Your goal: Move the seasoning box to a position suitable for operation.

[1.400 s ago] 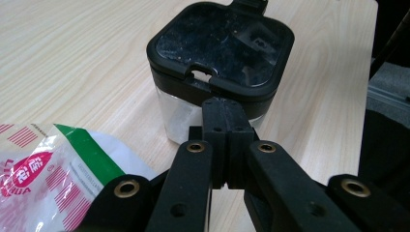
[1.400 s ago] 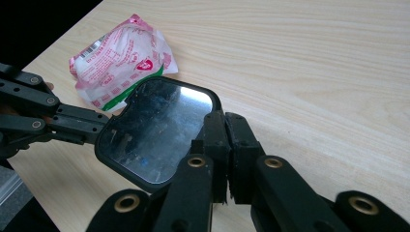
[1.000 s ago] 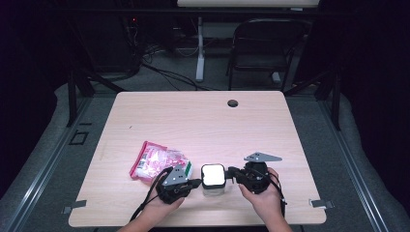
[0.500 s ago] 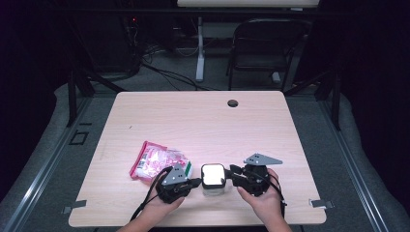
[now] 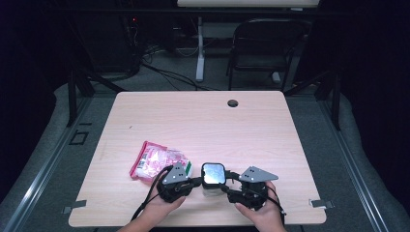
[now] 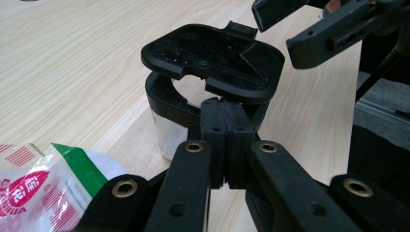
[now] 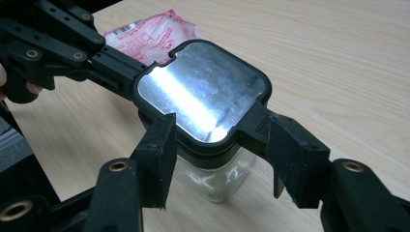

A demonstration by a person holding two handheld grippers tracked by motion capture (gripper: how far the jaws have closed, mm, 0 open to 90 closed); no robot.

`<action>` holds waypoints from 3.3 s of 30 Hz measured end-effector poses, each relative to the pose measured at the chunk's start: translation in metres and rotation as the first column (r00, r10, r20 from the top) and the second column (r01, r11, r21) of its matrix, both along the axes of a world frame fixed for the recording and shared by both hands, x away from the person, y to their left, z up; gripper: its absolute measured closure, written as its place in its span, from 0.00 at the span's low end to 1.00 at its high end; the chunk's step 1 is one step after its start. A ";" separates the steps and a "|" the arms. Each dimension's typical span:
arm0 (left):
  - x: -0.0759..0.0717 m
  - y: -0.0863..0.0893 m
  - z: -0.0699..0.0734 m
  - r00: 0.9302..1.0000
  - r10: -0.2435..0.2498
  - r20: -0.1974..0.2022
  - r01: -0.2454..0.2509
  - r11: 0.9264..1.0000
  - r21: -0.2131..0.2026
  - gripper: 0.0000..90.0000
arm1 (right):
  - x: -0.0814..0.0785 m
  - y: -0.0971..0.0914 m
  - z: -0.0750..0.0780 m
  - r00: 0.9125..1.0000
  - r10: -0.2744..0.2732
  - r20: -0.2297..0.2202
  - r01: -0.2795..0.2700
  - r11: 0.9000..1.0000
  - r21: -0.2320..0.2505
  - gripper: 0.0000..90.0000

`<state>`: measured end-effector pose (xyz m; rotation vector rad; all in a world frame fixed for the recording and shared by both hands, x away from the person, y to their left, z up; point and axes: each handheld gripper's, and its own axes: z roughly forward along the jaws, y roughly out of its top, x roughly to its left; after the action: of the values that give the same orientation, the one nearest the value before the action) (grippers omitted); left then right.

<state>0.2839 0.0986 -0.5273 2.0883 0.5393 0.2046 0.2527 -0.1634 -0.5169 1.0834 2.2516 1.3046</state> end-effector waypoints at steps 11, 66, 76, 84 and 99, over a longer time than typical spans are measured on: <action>0.002 -0.005 0.011 1.000 -0.008 -0.001 0.008 1.000 -0.006 0.98 | -0.004 0.010 0.000 0.999 0.023 0.040 -0.021 0.998 -0.054 0.47; 0.001 -0.013 0.005 1.000 -0.026 0.009 0.026 1.000 -0.001 0.99 | -0.013 0.001 0.011 0.994 -0.079 0.075 0.073 0.994 0.078 0.66; 0.001 -0.013 0.005 1.000 -0.022 0.009 0.022 1.000 -0.002 0.99 | -0.019 -0.001 0.020 0.990 -0.089 0.106 0.086 0.996 0.035 0.81; 0.000 -0.014 0.004 1.000 -0.020 0.012 0.020 1.000 -0.002 0.99 | -0.023 -0.002 0.024 0.989 -0.105 0.108 0.102 0.994 0.027 0.91; 0.001 -0.013 0.004 1.000 -0.023 0.011 0.024 1.000 -0.008 0.99 | -0.024 -0.006 0.028 0.990 -0.119 0.072 0.115 0.992 0.049 0.76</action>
<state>0.2845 0.0853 -0.5232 2.0835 0.5077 0.2002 0.2286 -0.1694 -0.4893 1.1444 2.0814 1.3309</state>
